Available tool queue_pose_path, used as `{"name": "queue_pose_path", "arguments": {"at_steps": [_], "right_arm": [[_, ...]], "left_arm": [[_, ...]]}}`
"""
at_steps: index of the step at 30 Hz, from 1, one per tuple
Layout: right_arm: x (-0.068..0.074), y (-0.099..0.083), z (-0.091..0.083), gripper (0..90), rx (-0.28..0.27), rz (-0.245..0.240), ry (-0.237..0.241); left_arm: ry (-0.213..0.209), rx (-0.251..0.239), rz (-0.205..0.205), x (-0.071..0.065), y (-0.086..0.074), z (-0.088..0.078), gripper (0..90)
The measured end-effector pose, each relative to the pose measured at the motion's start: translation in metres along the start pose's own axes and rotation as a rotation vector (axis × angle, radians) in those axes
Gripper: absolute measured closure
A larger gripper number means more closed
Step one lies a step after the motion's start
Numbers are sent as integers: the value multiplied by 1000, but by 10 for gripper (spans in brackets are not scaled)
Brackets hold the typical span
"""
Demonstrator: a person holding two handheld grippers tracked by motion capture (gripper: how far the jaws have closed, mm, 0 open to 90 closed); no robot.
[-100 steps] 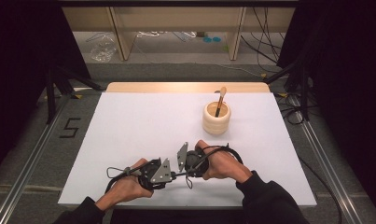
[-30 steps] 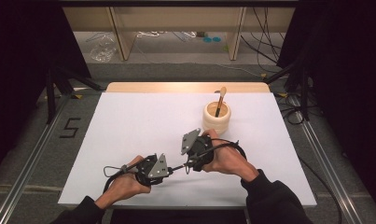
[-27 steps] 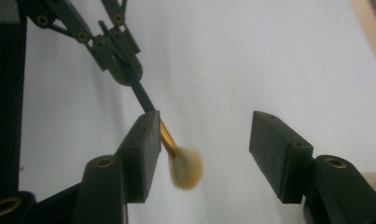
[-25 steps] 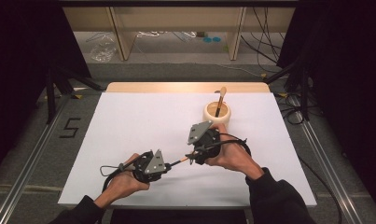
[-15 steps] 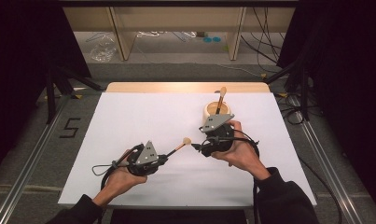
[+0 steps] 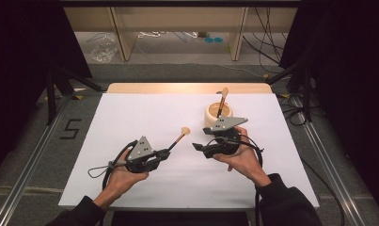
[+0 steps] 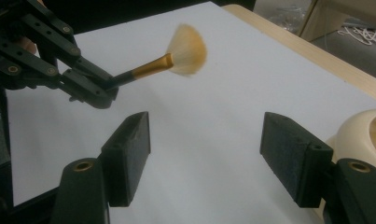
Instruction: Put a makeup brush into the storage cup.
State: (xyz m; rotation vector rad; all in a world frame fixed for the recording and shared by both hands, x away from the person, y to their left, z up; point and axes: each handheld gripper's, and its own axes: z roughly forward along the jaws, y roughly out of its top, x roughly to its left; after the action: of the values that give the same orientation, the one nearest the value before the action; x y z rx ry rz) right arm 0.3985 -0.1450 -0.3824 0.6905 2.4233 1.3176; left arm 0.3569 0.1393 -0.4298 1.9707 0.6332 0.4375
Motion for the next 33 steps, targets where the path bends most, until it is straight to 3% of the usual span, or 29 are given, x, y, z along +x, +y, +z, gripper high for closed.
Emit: {"name": "queue_pose_path", "arguments": {"at_steps": [4,5,7,9,10,12,13,15,17,20,27,28,30,32,33], "right_arm": [[4,2,0,358,-31,24,40],[5,2,0,359,-37,24,43],[7,1,1,371,-45,44,57],[8,0,3,386,-67,65,80],[9,0,4,389,-74,74,93],[9,-2,6,395,-68,68,93],[10,-2,8,403,-80,72,94],[12,-3,10,413,-71,90,124],[14,-3,12,428,-81,87,127],[16,-3,14,433,-88,98,147],[18,-1,14,477,-110,95,158],[18,-1,15,479,-114,99,164],[19,-2,16,487,-124,108,174],[20,-1,16,506,-128,107,174],[20,-1,16,506,-128,111,178]], "left_arm": [[-11,-28,-17,0,2,-1,841],[-8,-31,-45,-1,1,-1,841],[-7,-39,-26,-1,2,-1,841],[-15,-43,-40,-2,2,-1,840],[-14,-39,-29,-2,3,-1,840],[-12,-40,-47,-4,3,-1,841],[-18,-40,-31,-3,3,-1,841],[-18,-37,-47,-5,3,0,841],[-25,-37,-22,-5,3,1,841],[-33,-43,-49,-8,3,1,841],[-22,-54,-37,-9,5,0,841],[-24,-56,-55,-10,5,0,841],[-27,-58,-30,-10,6,0,841],[-36,-61,-31,-10,6,1,841],[-32,-64,-50,-12,5,1,841]]}}
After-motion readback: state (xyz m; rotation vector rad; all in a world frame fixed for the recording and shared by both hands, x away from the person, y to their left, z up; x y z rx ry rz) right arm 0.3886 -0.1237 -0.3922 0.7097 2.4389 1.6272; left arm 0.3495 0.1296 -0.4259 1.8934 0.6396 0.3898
